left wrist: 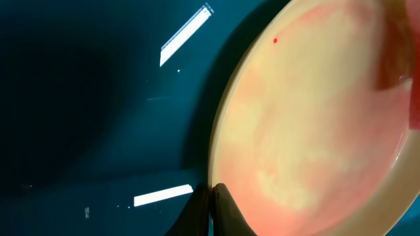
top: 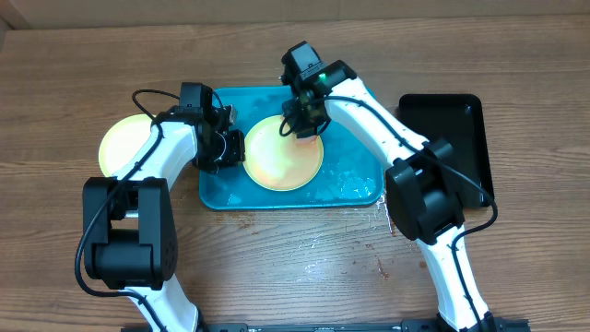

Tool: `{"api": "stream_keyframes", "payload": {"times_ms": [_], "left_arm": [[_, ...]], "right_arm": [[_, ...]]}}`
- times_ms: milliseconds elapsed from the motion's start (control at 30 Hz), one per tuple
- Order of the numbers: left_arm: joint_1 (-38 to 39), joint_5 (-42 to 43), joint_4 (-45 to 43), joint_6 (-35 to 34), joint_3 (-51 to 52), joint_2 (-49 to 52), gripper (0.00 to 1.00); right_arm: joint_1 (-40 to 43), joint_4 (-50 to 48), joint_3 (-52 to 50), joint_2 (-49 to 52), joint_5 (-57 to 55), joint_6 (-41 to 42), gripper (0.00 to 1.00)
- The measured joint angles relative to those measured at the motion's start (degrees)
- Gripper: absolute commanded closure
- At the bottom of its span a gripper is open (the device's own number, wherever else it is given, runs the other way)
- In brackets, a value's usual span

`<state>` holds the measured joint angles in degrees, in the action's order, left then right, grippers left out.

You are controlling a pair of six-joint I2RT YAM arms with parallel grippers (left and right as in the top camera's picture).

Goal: Clean dirty plates on tray and stack at the side
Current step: 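Keep scrubbing the yellow plate with the sponge in circles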

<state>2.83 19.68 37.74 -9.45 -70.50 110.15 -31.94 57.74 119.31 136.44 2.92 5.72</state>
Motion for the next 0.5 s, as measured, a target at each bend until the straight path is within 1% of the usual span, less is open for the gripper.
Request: {"api": "stream_keyframes", "payload": {"times_ms": [133, 300, 500], "left_arm": [[0.00, 0.00, 0.02, 0.00, 0.00, 0.00, 0.96], [0.00, 0.00, 0.00, 0.00, 0.00, 0.00, 0.96], [0.00, 0.00, 0.02, 0.00, 0.00, 0.00, 0.96]], "right_arm": [[-1.01, 0.94, 0.00, 0.00, -1.25, -0.52, 0.96], [-1.05, 4.70, 0.00, 0.00, -1.92, -0.90, 0.96], [-1.03, 5.99, 0.00, 0.00, -2.27, -1.05, 0.96]]}}
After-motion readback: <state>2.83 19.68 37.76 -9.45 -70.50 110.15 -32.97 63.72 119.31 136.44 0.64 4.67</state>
